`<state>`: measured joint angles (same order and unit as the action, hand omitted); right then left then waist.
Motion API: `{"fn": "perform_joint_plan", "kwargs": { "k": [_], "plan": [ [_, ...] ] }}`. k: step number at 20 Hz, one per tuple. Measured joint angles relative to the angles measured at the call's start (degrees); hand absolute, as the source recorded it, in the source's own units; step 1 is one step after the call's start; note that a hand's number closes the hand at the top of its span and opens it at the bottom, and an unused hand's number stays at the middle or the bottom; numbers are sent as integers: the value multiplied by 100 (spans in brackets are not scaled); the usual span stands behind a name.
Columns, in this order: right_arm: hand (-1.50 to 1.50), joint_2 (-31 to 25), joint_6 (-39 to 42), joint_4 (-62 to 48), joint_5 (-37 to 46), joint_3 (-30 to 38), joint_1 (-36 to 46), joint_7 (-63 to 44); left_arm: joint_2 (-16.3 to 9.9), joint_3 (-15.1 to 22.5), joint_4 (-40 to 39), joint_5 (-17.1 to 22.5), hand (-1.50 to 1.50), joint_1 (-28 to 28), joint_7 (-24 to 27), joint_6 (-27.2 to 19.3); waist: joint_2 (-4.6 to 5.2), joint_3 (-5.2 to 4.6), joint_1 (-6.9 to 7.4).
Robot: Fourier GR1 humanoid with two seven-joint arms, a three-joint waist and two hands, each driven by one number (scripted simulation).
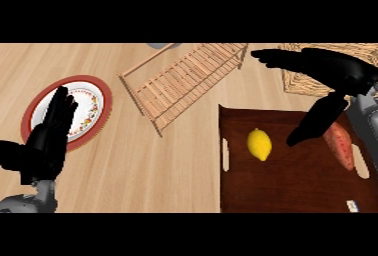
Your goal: Pick the lemon from the tray and place it in the tiered shelf
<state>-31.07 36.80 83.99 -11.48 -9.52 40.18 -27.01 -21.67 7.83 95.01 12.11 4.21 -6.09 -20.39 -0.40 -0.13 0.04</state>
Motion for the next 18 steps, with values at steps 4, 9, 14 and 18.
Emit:
{"fn": "perform_joint_plan", "kwargs": {
  "k": [4, 9, 14, 18],
  "plan": [
    [-150, -67, 145, 482, 648, -677, 234, -606, 32, 7, 25, -39, 0, -54, 38, 5, 2, 0, 19],
    [-150, 229, 83, 879, 1191, -1254, 279, -1505, 84, -15, 131, -93, 0, -134, 9, 24, 13, 4, 17],
    [-150, 462, 35, 979, 1935, -1758, 104, -1768, 104, -141, 68, -90, 0, -13, -52, 128, 29, 8, 12],
    [-150, 458, 95, 858, 2546, -2125, 47, -1831, 108, -165, 196, -101, 0, -63, -145, 185, 33, 10, 33]
  ]
}}
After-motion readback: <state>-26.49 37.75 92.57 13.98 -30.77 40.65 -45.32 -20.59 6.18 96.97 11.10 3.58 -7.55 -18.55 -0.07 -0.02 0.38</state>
